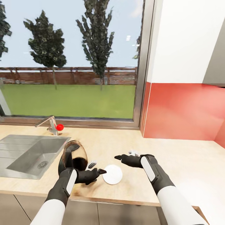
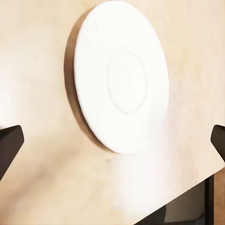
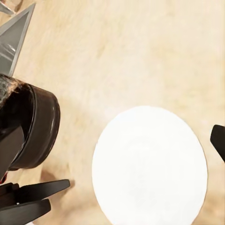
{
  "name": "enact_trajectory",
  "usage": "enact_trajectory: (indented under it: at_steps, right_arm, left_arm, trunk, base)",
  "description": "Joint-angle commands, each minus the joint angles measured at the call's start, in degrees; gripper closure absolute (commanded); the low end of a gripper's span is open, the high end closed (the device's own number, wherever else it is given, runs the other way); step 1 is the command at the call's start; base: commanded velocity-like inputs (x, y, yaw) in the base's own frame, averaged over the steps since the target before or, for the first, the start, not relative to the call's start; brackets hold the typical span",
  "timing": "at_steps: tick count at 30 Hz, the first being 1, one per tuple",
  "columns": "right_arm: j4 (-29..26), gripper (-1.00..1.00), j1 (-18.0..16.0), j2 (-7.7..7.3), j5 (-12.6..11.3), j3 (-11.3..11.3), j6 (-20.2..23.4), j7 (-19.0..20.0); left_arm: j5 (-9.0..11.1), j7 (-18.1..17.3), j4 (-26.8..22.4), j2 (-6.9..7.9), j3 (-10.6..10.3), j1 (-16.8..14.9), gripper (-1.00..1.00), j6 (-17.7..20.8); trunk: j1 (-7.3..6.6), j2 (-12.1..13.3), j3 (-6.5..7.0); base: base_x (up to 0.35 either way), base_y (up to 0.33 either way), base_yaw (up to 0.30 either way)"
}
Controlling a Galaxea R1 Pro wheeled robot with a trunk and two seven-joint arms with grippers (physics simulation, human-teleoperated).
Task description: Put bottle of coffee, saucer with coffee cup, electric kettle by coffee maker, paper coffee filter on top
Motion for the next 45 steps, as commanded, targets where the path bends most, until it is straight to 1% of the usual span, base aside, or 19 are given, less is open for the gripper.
enact_trajectory:
  at_steps: [1, 7, 16, 23, 25, 26, 29, 41, 43, 45]
  right_arm:
    - [0.0, -1.0, 0.0, 0.0, 0.3, 0.0, 0.2, 0.3]
    - [2.7, -1.0, 0.0, 0.0, 0.2, -0.4, 0.2, 0.3]
    - [4.3, -1.0, 0.0, -0.05, 0.2, -2.8, 0.1, 0.2]
    - [4.7, -1.0, 0.0, -0.22, 0.3, -3.2, 0.1, 0.2]
    - [6.1, -1.0, 0.0, -0.25, 0.3, -3.3, 0.1, 0.2]
    - [7.2, -1.0, 0.0, -0.26, 0.2, -3.7, 0.1, 0.2]
    - [7.8, -1.0, 0.0, -0.24, 0.3, -4.3, 0.1, 0.2]
    - [9.4, -1.0, 0.0, -0.19, 0.3, -4.9, 0.1, 0.2]
    - [9.6, -1.0, 0.0, -0.22, 0.3, -4.9, 0.1, 0.2]
    - [9.8, -1.0, 0.0, -0.24, 0.3, -4.9, 0.1, 0.2]
  left_arm:
    - [0.4, 0.2, 0.0, -0.06, 0.3, 0.0, -1.0, 0.5]
    - [0.4, 0.2, 0.0, -0.06, 0.3, 0.0, -1.0, 0.5]
    - [0.4, 0.2, 0.0, -0.1, 0.3, 0.0, -1.0, 0.5]
    - [0.4, 0.1, 0.5, -0.21, 0.2, 0.0, -1.0, 0.5]
    - [0.4, 0.0, 1.5, -0.23, 0.2, 0.0, -1.0, 0.5]
    - [0.4, 0.0, 2.0, -0.26, -0.1, 0.0, -1.0, 0.5]
    - [0.4, 0.0, 2.2, -0.31, -0.7, 0.0, -1.0, 0.5]
    - [0.5, 0.0, 2.4, -0.39, -0.9, 0.0, -1.0, 0.5]
    - [0.5, -0.1, 4.2, -0.39, -1.1, 0.0, -1.0, 0.5]
    - [0.5, -0.1, 4.8, -0.38, -1.2, 0.0, -1.0, 0.5]
  trunk:
    - [0.02, 0.0, -0.03]
    - [0.02, 0.0, -0.03]
    - [0.02, 0.0, -0.03]
    - [0.02, 0.0, -0.03]
    - [0.02, 0.0, -0.03]
    - [0.02, 0.0, -0.03]
    - [0.02, 0.0, -0.03]
    - [0.02, 0.0, -0.03]
    - [0.02, 0.0, -0.03]
    - [0.02, 0.0, -0.03]
  base:
    - [0.004, -0.002, 0.0]
    - [0.019, -0.004, 0.0]
    - [0.102, -0.048, 0.0]
    - [0.012, -0.005, 0.0]
    - [0.002, -0.001, 0.0]
    - [0.0, 0.0, 0.0]
    - [0.0, 0.0, 0.0]
    - [0.0, 0.0, 0.0]
    - [0.042, 0.0, 0.0]
    - [0.031, 0.0, 0.0]
